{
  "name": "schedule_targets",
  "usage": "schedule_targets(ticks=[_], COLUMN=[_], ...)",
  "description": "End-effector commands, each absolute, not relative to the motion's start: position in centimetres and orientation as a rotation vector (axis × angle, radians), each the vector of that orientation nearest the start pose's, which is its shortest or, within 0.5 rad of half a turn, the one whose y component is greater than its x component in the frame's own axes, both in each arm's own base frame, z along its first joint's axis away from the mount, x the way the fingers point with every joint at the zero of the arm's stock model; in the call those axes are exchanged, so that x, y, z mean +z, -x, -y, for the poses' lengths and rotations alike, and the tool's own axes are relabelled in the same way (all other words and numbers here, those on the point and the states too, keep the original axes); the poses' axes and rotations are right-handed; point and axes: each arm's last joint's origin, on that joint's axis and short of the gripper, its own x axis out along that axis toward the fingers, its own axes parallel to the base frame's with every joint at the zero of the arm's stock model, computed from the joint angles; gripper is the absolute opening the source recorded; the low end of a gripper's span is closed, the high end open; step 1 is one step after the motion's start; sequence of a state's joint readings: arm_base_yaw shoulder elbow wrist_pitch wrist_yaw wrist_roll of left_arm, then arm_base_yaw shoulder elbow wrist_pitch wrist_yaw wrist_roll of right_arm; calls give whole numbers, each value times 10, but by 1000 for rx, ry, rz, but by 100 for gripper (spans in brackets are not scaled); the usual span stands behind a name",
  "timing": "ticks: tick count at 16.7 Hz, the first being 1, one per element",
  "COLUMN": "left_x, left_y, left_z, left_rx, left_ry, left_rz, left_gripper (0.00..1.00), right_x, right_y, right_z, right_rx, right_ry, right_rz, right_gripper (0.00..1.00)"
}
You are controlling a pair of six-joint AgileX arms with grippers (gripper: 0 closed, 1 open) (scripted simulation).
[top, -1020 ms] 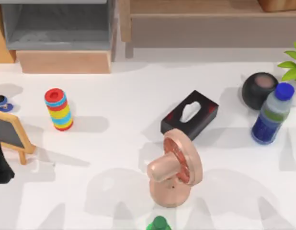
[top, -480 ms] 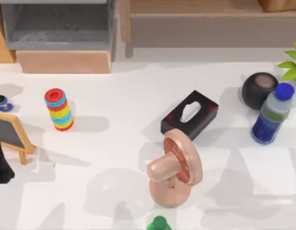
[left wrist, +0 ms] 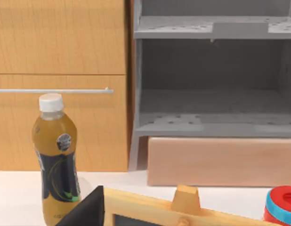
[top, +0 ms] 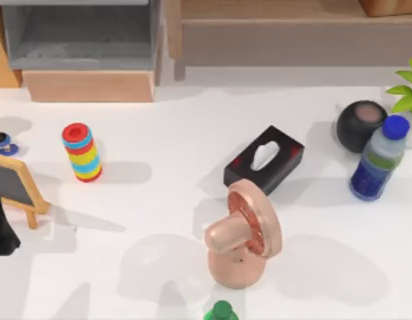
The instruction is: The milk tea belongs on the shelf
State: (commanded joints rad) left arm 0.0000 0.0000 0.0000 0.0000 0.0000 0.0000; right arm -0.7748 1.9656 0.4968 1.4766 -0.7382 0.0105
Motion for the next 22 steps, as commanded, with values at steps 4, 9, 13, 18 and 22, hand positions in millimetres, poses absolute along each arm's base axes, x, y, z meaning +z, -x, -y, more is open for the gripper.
schedule_targets(ticks=[4, 9, 13, 18, 22], left_x=[160, 160, 160, 160, 160], left_y=[-106, -106, -106, -106, -106], left_z=[1, 1, 1, 1, 1], left_rx=[0, 0, 0, 0, 0], left_ry=[0, 0, 0, 0, 0], left_rz=[0, 0, 0, 0, 0], left_gripper=[100, 100, 100, 100, 100], right_x=[69, 61, 61, 60, 61], right_y=[-221, -218, -223, -270, -298], right_z=[219, 224, 223, 227, 225], right_rx=[-16, -16, -15, -16, -16], right_ry=[9, 11, 10, 12, 11], right_rz=[-1, 1, -1, 2, 1], right_gripper=[100, 100, 100, 100, 100])
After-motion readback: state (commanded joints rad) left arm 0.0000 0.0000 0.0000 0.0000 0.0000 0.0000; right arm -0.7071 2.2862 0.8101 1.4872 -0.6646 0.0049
